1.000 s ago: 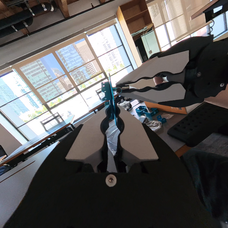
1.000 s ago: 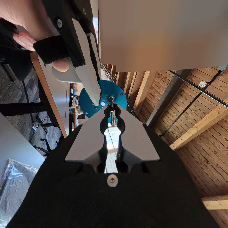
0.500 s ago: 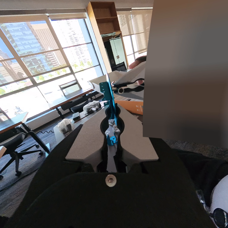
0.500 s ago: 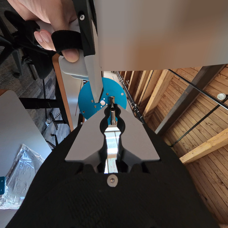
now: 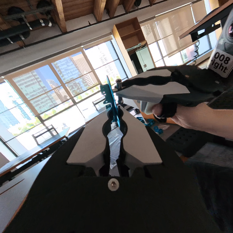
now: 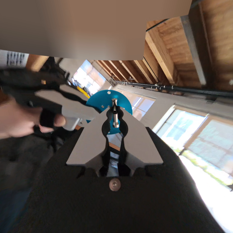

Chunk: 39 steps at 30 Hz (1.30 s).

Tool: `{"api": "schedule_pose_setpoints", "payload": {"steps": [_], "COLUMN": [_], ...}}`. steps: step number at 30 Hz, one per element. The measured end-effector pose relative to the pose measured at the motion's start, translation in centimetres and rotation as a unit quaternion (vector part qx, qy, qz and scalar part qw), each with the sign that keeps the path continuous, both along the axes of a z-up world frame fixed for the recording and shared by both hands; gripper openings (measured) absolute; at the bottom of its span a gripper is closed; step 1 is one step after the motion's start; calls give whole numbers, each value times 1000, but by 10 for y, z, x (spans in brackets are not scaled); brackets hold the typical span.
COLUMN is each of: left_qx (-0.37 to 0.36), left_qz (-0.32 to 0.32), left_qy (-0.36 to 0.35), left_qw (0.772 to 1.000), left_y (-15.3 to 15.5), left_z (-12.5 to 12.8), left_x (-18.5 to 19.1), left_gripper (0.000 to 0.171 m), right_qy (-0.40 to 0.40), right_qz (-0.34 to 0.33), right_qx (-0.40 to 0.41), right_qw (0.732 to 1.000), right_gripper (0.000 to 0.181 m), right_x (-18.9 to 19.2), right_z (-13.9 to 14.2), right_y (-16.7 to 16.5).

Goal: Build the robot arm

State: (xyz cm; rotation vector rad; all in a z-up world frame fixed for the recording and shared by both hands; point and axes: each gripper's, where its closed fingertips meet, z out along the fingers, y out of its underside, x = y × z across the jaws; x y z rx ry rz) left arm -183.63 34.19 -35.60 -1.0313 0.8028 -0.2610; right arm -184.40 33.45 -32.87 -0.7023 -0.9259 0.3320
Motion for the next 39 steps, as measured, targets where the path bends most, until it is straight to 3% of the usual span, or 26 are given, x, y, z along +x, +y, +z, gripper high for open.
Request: {"api": "schedule_pose_setpoints", "payload": {"steps": [3,5,6,10,11,12,13,16,17,18,19,20,22,23,30,36,39], "left_qx": [31,55,67,80,68,42,3,-98,-119,-135,-148,-155,-156,-152,-131,-127,-135], "left_qz": [39,79,98,139,136,117,92,28,6,-9,-18,-23,-20,-17,-8,-16,-27], "left_qy": [5,20,31,68,64,49,24,-42,-49,-52,-53,-53,-52,-50,-23,-18,-16], "left_qw": [999,995,992,985,986,991,995,994,992,989,987,986,986,987,991,992,990], "left_y": [6,14,18,30,32,32,34,36,35,33,32,31,29,27,20,15,14], "left_z": [2,2,1,-7,-9,-10,-13,-18,-19,-21,-22,-23,-22,-21,-18,-17,-18], "left_x": [0,-2,-3,-9,-11,-12,-14,-21,-21,-22,-22,-22,-24,-25,-18,-15,-14], "left_gripper": [4,4,4,3,2,2,3,3,2,3,3,2,2,2,2,3,3], "right_qy": [129,208,247,334,335,325,302,171,100,21,-63,-141,-260,-283,-324,-327,-341], "right_qz": [93,165,208,388,405,400,370,210,135,45,-32,-83,-136,-166,-193,-187,-188], "right_qx": [-140,-245,-303,-494,-509,-503,-480,-295,-202,-109,-18,64,171,194,276,285,316], "right_qw": [977,932,896,702,682,694,736,916,965,993,997,984,940,924,884,881,865], "right_gripper": [7,7,7,7,7,7,7,7,6,7,6,5,7,7,7,7,7], "right_x": [2,3,3,1,0,-1,-1,6,6,6,3,-2,-12,-11,-14,-16,-16], "right_z": [2,0,-2,-13,-16,-18,-20,-10,-6,-4,-5,-8,-20,-20,-18,-18,-20], "right_y": [6,13,18,31,32,31,31,22,19,21,22,20,18,23,16,12,11]}}
